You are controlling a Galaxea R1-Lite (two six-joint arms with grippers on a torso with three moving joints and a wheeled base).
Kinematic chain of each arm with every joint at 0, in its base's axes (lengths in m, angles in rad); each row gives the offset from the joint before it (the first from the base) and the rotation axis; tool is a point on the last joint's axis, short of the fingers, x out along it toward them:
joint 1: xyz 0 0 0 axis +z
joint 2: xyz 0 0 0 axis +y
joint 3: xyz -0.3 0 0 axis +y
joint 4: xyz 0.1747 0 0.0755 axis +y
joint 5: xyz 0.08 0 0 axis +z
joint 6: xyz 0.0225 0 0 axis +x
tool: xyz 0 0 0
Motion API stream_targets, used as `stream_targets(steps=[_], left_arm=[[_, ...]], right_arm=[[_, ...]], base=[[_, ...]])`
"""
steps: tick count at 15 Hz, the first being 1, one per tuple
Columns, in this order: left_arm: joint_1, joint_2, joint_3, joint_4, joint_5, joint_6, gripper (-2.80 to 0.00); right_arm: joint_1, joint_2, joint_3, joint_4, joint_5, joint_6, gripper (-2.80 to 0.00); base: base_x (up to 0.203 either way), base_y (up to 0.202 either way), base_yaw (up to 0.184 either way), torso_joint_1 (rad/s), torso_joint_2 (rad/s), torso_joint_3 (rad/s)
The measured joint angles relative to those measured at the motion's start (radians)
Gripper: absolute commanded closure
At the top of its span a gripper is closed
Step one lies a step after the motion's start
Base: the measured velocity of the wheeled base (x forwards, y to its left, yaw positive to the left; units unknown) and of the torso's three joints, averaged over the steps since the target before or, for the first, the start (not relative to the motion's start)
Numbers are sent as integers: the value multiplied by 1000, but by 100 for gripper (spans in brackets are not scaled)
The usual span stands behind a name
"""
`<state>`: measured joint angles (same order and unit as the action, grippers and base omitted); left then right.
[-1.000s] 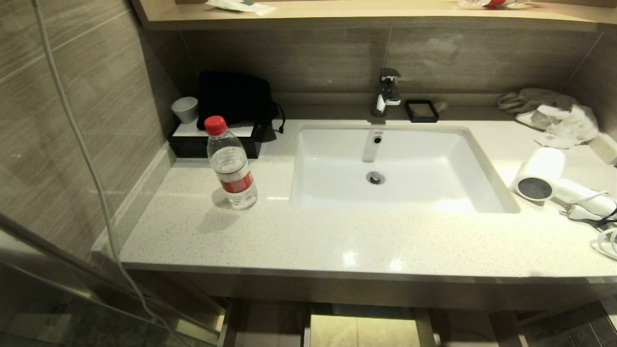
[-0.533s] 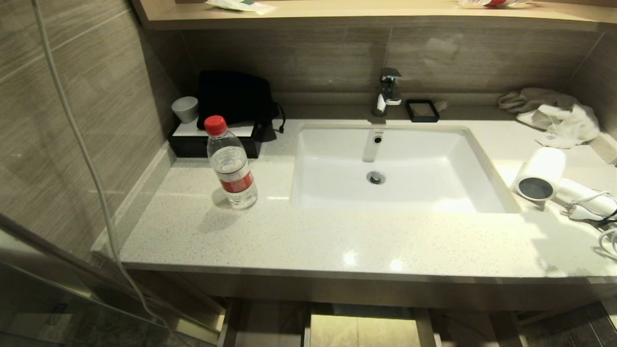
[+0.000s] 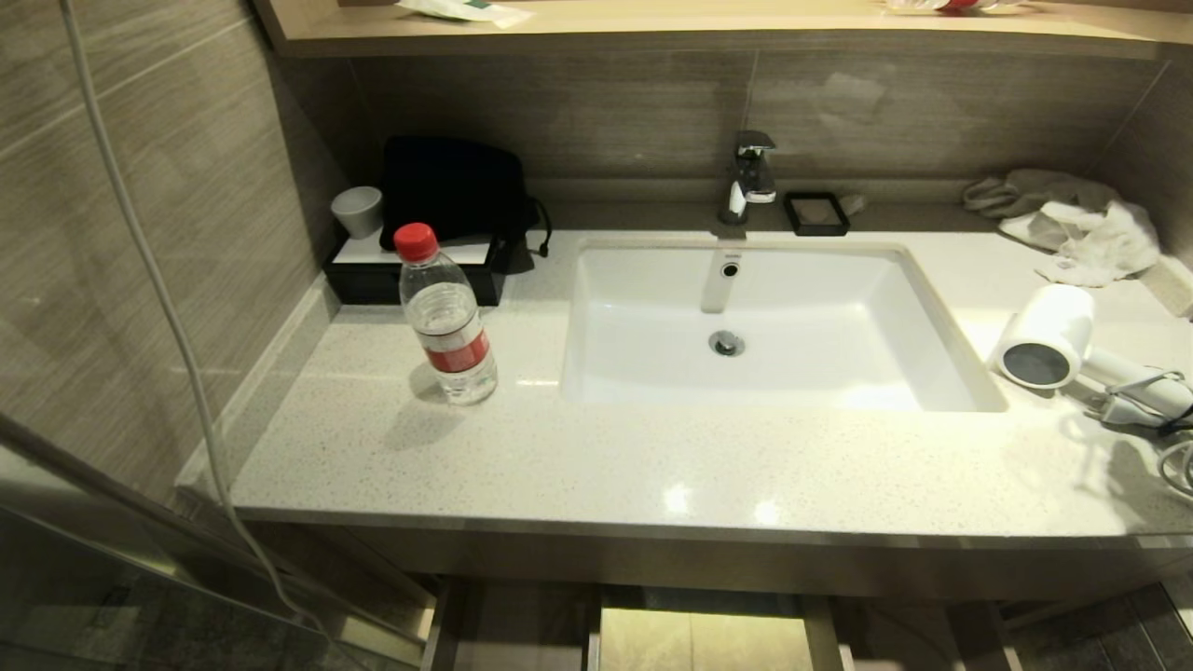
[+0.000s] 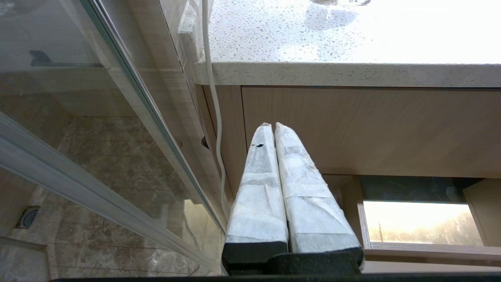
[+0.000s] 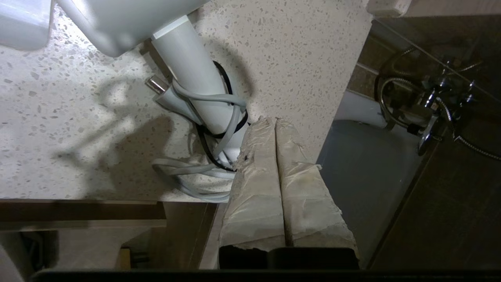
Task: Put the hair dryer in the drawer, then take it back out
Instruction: Pick up the hairdryer
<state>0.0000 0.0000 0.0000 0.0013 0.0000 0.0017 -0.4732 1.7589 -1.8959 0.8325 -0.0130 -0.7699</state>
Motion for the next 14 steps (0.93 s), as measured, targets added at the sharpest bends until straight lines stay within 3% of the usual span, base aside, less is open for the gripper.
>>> stream_targets(steps=[2, 9, 14], left_arm=[[0, 0, 0, 0, 0, 0, 0], [0, 0, 0, 0, 0, 0, 0], [0, 0, 0, 0, 0, 0, 0]], right_arm=[[0, 23, 5, -11, 5, -51, -280], [34, 64, 48, -13, 87, -89, -280], [31, 87, 90, -7, 139, -252, -280]], base=[[0, 0, 0, 0, 0, 0], [0, 0, 0, 0, 0, 0], [0, 0, 0, 0, 0, 0]])
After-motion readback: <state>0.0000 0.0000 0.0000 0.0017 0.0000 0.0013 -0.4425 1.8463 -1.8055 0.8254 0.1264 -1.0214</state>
